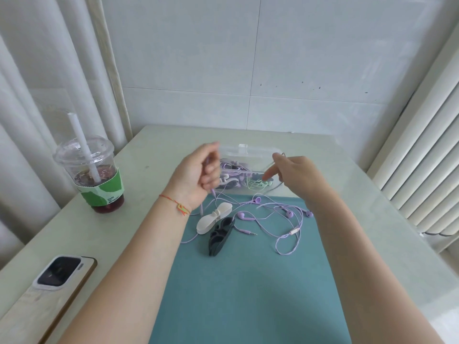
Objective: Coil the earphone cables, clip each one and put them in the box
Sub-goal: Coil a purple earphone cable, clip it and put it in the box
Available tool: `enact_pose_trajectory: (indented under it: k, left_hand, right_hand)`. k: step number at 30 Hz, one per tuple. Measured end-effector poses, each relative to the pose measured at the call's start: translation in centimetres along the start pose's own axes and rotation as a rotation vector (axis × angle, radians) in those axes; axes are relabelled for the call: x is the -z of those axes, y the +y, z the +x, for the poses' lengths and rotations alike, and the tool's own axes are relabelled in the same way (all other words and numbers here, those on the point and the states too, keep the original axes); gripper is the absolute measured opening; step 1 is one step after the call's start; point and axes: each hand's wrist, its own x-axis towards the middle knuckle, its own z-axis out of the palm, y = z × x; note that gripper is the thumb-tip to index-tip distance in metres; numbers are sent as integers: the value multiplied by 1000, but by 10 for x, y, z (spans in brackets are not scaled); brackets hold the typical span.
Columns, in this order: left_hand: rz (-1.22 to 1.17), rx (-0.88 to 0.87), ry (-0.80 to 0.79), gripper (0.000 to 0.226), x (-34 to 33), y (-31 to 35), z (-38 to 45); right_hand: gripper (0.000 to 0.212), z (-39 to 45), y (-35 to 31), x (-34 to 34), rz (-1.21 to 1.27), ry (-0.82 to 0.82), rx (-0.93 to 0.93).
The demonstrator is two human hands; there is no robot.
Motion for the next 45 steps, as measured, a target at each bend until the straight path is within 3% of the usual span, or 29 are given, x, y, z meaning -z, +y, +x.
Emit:
enact_pose_trajectory:
  k: [2,5,7,11,14,18,20,23,25,28,33,36,40,42,45]
  left_hand:
    - [304,-19,-142,20,-9,-2,-8]
    - [629,-7,-228,27,-22,-7,-20]
    - [705,12,-273,16,-27,-10,-24]
    - [872,-22,-294,15,-20,-6,-23]
    - [605,-31,-230,22,-13,-2,-18]
    - [319,-33,-148,24,-6,-2,-12]
    - [213,-68,0,24,-4,-4,-10]
    - [89,-174,358,26,6,-5,-7]
    - [52,-192,457,24,13,-6,-8]
    - [170,-96,317,16,7,-11,-15]
    - [431,40,-31,15,-23,-24,-30]
    - [513,-21,-58,4,-35,-25,-36]
    - [545,-55,-49,21,-29,-22,-34]
    - [460,-51,-34,32,-24,-19,-31]
    - [266,-32,-20,39,-21,-12,-28]
  right_hand:
    - [55,-3,-3,-2,177,-162,-47]
    - [49,-9,-8,-4,534,-336,-80]
    - [44,-11,-13,-6,622,-357,-50]
    - [20,-8,-15,-4,811,-251,33]
    - [15,-12,-9,-2,685,-198,108]
    - [19,-24,2,-16,-5,-358,141]
    - [16,-23,9,-18,-173,-407,125]
    - [16,-19,15,-10,-223,-352,83]
    - [14,-18,17,-2,-272,-291,65]
    - [12,-16,13,2,-176,-214,86]
    - [17,-21,-18,0,249,-160,183]
    - [18,-23,-31,-1,399,-138,207]
    - [15,-18,-40,5,581,-35,224]
    - [16,-14,-36,3,513,-42,195]
    - [46,-12,-17,-6,140,-217,111]
